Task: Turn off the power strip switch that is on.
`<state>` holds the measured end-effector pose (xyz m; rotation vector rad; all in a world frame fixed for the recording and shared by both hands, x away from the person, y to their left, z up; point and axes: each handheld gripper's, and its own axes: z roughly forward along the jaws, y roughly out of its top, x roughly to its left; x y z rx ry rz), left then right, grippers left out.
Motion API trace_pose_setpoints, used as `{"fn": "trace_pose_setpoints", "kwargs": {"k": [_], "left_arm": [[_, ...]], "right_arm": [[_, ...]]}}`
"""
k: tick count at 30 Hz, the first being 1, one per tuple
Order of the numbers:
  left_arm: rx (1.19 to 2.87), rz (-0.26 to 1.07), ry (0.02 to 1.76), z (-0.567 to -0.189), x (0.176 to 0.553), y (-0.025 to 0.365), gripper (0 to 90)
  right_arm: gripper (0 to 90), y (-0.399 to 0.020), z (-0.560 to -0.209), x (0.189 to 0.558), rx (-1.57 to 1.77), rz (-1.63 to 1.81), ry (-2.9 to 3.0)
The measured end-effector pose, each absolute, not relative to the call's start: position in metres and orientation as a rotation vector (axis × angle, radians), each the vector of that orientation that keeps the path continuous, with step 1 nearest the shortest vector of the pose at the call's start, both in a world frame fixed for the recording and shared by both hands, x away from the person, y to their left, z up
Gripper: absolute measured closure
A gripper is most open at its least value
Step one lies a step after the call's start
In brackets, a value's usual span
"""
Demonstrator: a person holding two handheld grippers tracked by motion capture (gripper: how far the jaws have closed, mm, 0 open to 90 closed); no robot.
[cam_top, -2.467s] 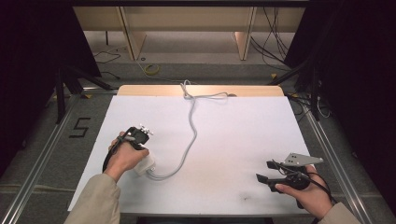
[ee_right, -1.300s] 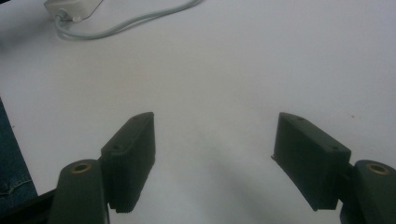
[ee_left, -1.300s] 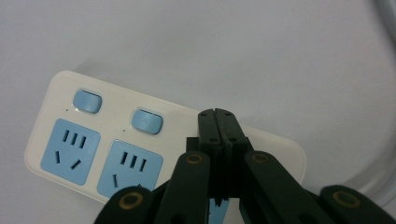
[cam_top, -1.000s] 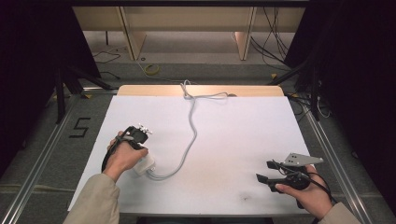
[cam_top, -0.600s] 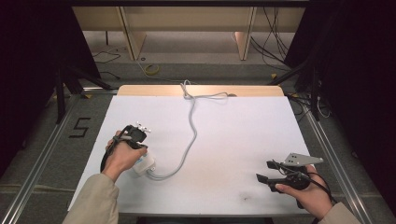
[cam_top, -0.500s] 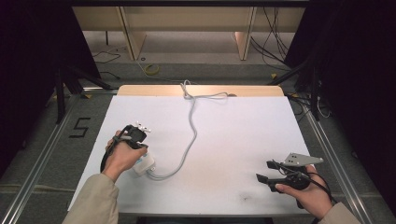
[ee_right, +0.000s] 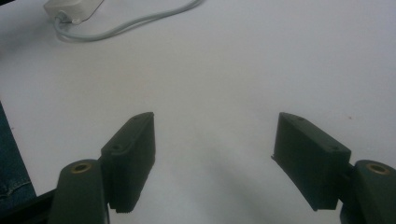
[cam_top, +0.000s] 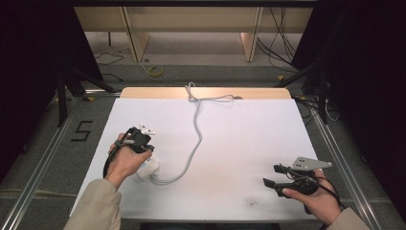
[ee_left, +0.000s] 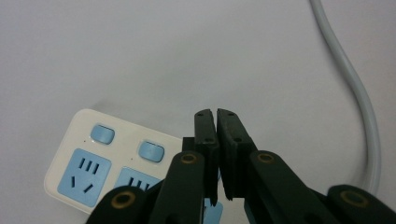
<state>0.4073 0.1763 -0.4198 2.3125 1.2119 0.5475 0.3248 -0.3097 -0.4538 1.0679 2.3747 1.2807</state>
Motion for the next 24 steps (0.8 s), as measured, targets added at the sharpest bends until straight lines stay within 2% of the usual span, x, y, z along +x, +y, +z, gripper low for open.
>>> {"fn": "trace_pose_setpoints", "kwargs": {"k": [24], "left_arm": [[2.270, 0.567, 1.078, -0.410, 0.396, 0.162, 79.5]], "right_arm": [[30.0, -0.310, -0.454, 0.325, 1.069, 1.281, 2.375]]}}
